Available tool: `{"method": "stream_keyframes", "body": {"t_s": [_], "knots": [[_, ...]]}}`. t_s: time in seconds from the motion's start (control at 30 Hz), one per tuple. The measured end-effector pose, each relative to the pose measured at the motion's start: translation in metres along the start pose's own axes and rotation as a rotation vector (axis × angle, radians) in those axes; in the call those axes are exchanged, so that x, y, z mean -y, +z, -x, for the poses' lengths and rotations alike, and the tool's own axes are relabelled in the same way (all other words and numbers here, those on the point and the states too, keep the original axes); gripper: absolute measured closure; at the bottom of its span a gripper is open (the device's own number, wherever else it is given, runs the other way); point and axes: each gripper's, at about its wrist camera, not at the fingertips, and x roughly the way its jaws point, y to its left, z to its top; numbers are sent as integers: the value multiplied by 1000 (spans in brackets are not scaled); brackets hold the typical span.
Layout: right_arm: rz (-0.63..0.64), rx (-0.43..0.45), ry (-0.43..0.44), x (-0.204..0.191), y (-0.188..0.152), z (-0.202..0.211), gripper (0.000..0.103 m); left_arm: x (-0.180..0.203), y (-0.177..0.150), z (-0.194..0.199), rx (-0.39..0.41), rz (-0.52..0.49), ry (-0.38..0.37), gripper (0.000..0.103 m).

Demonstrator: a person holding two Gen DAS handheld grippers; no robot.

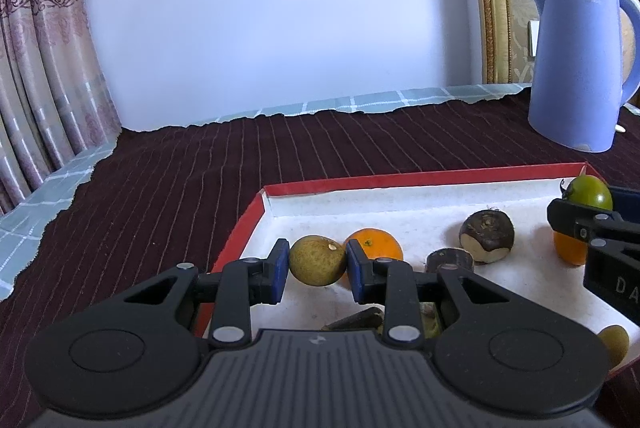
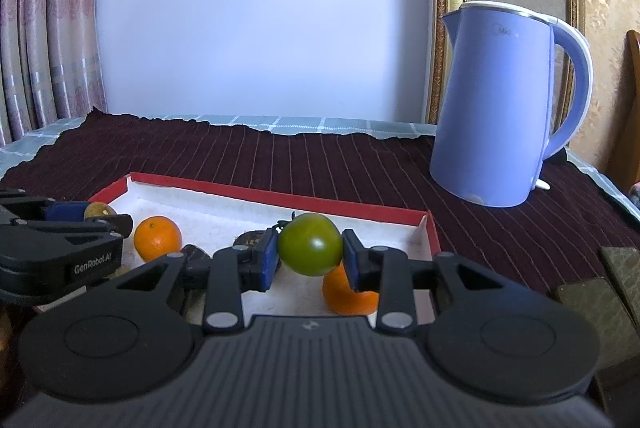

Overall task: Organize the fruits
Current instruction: 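Carry the yellow-brown fruit over the tray with the left tool while the right tool carries the green fruit, then lower the yellow-brown fruit into the tray and open the left tool while the right tool releases the green fruit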

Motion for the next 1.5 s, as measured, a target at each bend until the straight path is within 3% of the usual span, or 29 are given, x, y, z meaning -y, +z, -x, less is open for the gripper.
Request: {"method": "stream_keyframes", "body": {"t_s": [1.07,1.5], "knots": [[5,-16,-47,-1,12,-30,71,-4,7,-23,15,-1,71,73],[-22,-37,-66,4,10,-42,71,-10,7,-35,-19,23,54,73]]}}
